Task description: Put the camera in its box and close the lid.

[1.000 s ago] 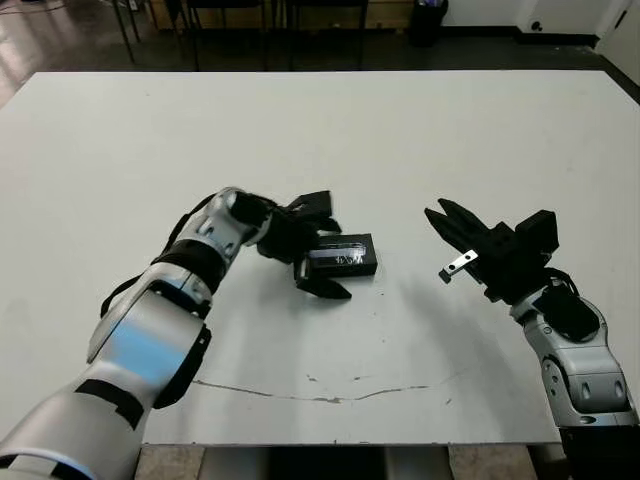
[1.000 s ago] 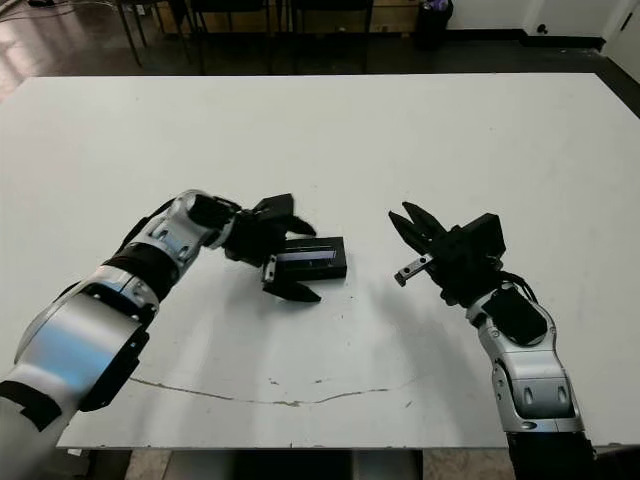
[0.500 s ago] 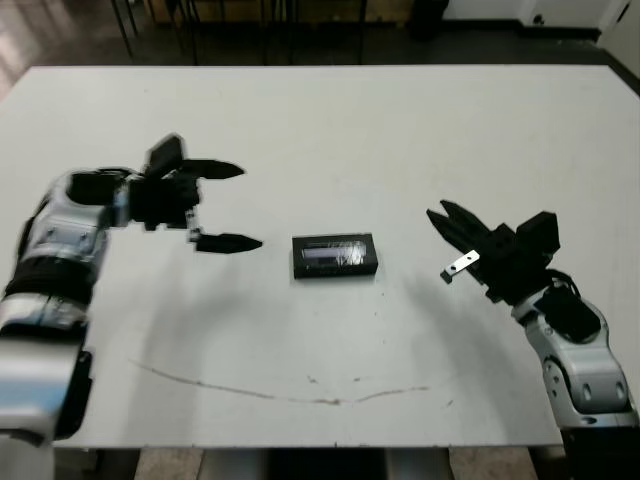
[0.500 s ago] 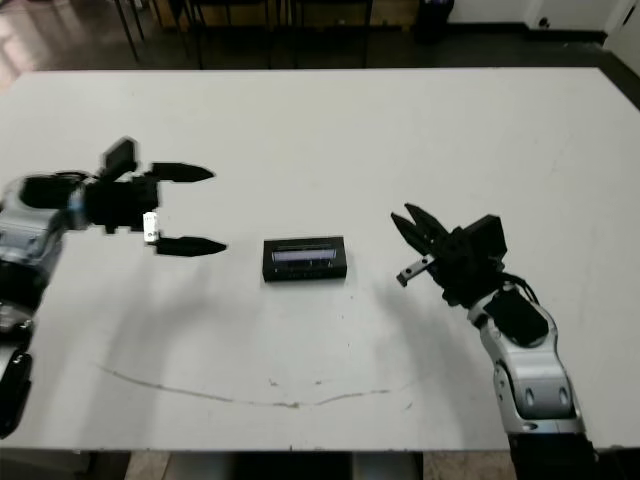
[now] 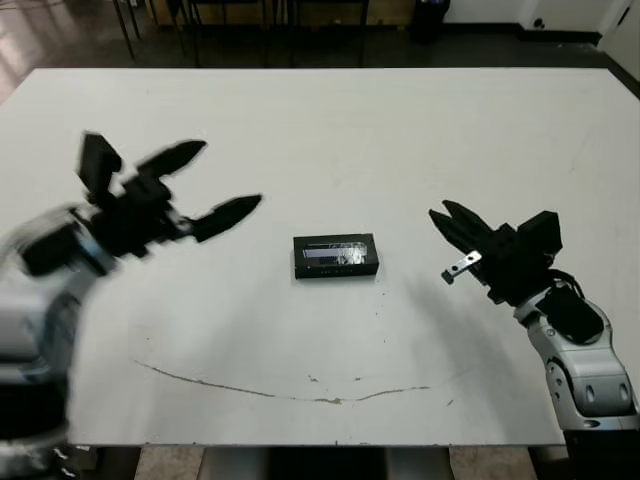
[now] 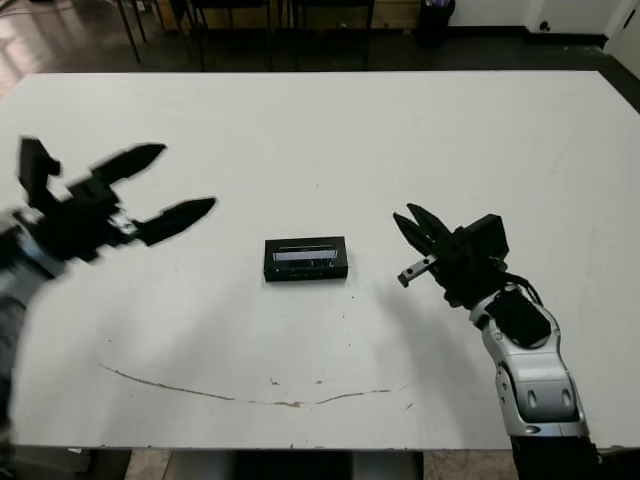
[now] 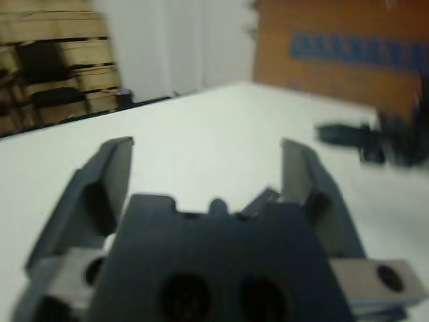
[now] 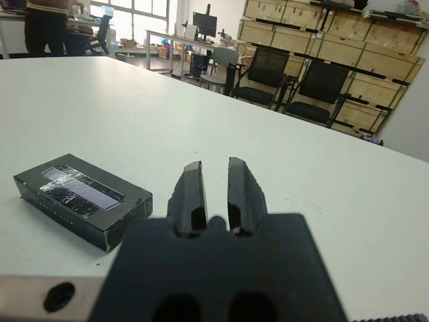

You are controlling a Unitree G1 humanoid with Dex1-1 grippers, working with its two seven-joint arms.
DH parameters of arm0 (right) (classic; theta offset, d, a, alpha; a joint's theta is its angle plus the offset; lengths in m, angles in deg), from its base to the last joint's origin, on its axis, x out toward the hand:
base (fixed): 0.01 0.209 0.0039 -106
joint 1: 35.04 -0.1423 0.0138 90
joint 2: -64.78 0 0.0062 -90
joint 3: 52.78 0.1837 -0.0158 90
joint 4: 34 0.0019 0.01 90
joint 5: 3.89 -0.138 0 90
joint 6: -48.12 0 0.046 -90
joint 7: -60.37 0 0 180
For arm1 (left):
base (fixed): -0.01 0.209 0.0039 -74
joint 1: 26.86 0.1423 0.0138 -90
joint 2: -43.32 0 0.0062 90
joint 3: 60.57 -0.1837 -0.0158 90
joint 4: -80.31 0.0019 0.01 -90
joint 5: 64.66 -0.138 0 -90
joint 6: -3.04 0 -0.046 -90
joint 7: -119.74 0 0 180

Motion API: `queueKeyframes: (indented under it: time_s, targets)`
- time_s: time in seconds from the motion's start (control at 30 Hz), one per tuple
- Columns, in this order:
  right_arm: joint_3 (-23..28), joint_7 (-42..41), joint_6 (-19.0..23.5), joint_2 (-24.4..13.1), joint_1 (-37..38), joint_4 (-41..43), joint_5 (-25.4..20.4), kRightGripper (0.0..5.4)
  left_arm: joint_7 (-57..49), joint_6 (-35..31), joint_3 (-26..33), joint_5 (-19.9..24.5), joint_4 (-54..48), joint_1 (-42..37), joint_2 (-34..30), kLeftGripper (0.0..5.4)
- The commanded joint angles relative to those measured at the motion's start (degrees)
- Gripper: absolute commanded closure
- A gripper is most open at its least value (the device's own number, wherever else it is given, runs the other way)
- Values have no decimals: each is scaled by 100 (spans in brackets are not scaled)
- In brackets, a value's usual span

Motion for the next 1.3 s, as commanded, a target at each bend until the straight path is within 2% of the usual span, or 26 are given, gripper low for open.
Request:
queueKeyframes:
  time_s: [0.03,0.07,0.17,0.27,0.43,0.73,1.0,1.1,1.3]
  targets:
    - [8,145,134,26,123,33,65,540,-930,-317,-459,-222,-339,119,558,258]
    - [9,171,140,41,137,40,57,540,-1163,-305,-605,-308,-350,117,734,281]
    - [22,186,103,80,164,15,-7,540,-1916,-26,-1218,-1061,-264,124,1111,357]
    - [21,211,135,76,179,20,0,540,-2306,116,-1720,-1556,50,102,1376,428]
    - [3,240,117,99,181,6,25,540,-2569,-94,-2170,-1933,627,28,1688,538]
    - [15,315,163,49,223,109,63,540,-2639,-828,-2506,-2013,959,324,1835,538]
    - [24,125,-107,88,140,-97,-77,540,-2360,-1474,-2812,-2248,1342,144,1542,538]
    - [32,94,-159,106,115,-155,-93,540,-2191,-1522,-2898,-2346,1495,87,1388,538]
    - [39,172,45,75,165,-23,-75,540,-2001,-1650,-2807,-2373,1587,100,1297,538]
